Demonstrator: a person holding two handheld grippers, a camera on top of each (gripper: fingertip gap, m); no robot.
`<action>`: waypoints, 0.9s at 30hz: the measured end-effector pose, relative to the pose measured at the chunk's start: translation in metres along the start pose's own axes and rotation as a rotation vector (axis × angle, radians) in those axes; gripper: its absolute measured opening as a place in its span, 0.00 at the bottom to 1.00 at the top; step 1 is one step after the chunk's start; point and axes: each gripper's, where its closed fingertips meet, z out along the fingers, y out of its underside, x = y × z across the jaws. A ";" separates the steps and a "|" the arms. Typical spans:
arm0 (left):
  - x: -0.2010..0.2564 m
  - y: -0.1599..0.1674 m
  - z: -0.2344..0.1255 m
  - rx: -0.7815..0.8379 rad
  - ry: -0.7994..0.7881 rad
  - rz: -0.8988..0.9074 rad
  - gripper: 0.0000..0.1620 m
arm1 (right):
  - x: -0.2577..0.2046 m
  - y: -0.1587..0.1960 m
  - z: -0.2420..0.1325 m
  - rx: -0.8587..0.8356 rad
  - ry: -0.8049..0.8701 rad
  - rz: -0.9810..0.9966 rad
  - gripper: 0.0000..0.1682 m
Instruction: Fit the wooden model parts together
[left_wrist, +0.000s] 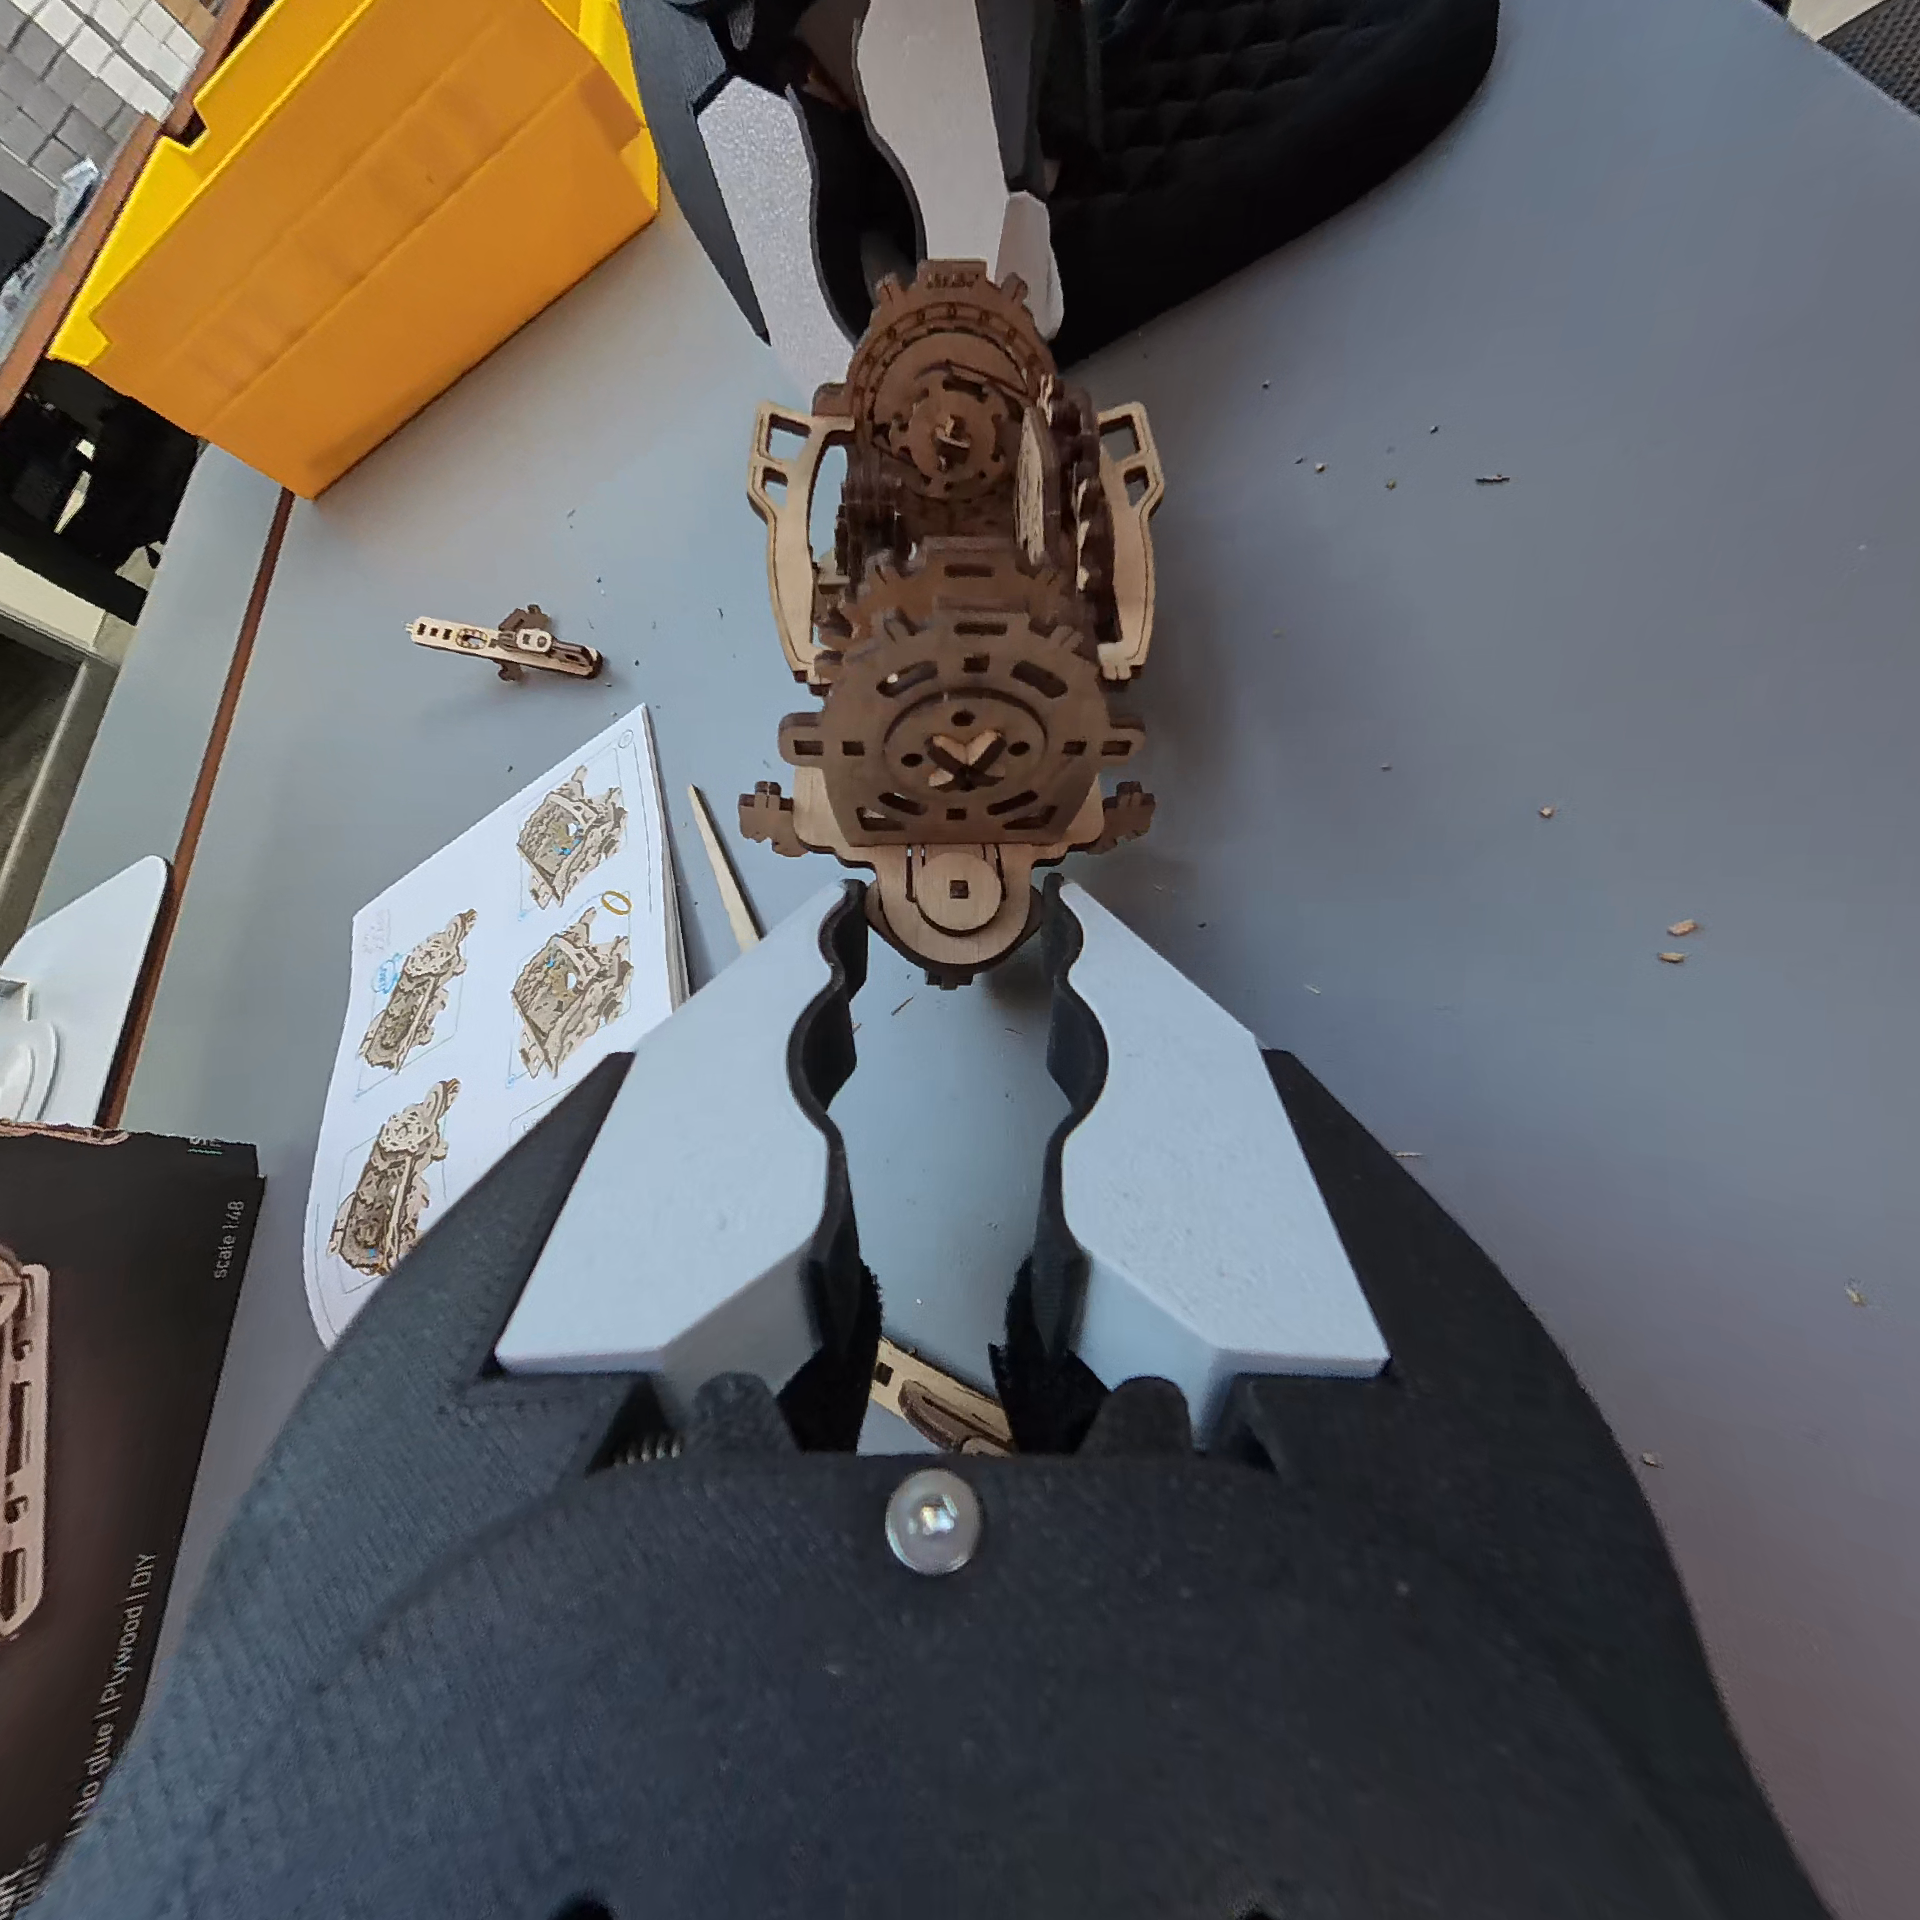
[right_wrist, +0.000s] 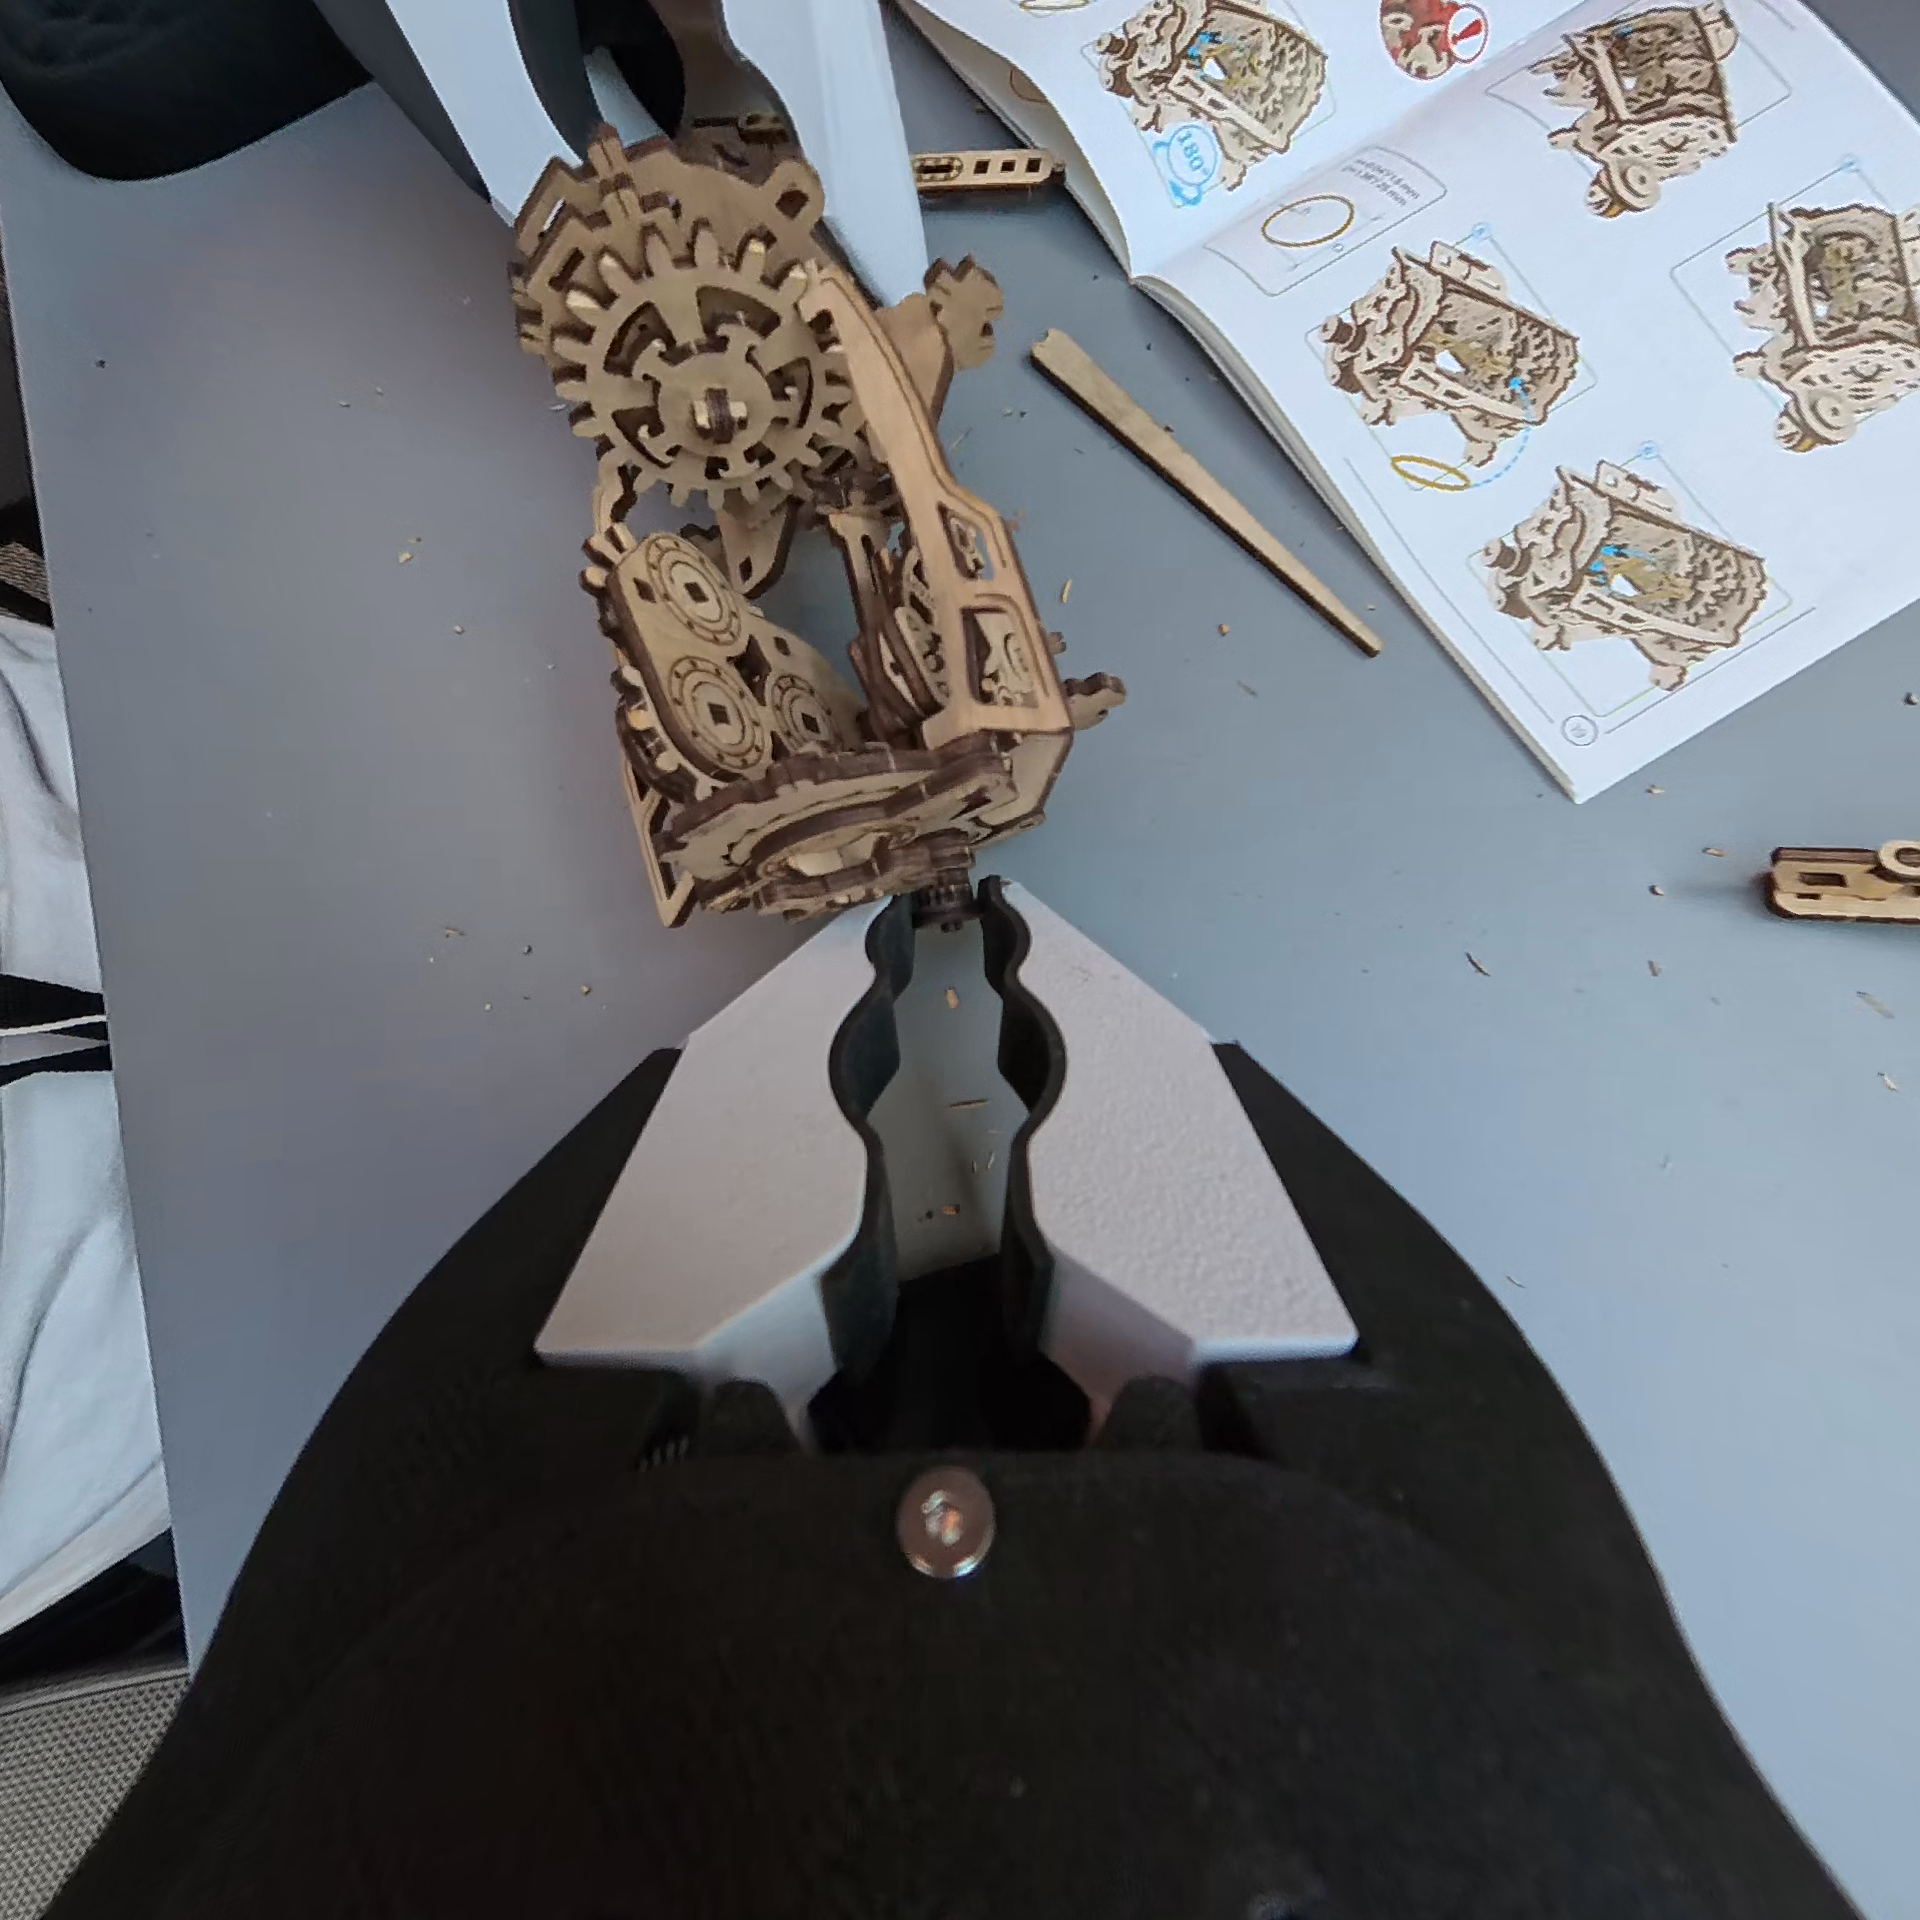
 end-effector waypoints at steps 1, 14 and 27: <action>0.002 0.001 0.000 -0.006 0.006 0.004 0.19 | -0.001 0.000 0.000 0.002 -0.006 0.000 0.07; 0.006 0.004 0.003 -0.022 0.045 -0.033 0.19 | -0.003 -0.001 -0.001 0.024 -0.050 0.001 0.07; 0.005 0.002 0.006 -0.031 0.049 -0.028 0.19 | 0.010 -0.017 -0.043 0.175 -0.015 -0.043 0.17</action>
